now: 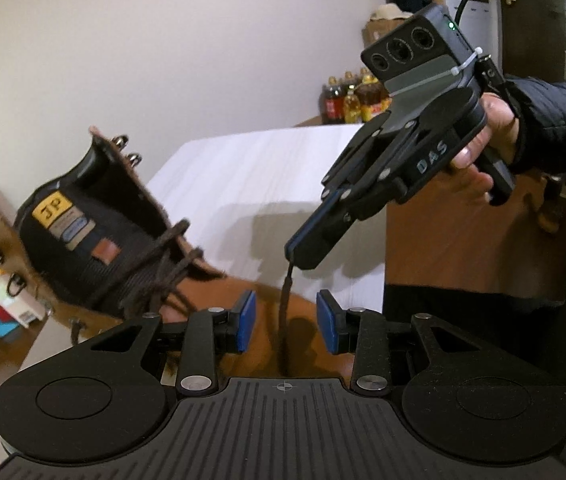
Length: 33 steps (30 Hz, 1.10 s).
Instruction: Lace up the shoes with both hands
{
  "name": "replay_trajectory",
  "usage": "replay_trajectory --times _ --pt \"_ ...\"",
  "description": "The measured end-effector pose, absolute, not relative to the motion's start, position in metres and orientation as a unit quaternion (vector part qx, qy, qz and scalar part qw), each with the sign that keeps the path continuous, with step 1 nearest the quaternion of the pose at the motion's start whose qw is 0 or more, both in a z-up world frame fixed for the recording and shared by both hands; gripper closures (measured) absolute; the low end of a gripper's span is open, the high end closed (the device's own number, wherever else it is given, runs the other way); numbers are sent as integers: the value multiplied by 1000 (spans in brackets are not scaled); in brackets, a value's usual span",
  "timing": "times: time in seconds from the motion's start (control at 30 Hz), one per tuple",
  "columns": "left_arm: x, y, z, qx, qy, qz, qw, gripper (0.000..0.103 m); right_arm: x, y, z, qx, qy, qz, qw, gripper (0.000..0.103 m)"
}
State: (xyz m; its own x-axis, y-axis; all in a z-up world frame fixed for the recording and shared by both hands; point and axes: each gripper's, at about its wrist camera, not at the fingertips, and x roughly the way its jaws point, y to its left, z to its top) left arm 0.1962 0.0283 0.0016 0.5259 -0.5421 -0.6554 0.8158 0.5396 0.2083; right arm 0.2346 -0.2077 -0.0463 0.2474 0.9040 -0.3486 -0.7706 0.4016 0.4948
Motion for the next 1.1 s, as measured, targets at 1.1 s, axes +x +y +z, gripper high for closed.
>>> replay_trajectory --times 1.1 --pt "225 24 29 460 224 -270 816 99 272 -186 -8 170 263 389 866 65"
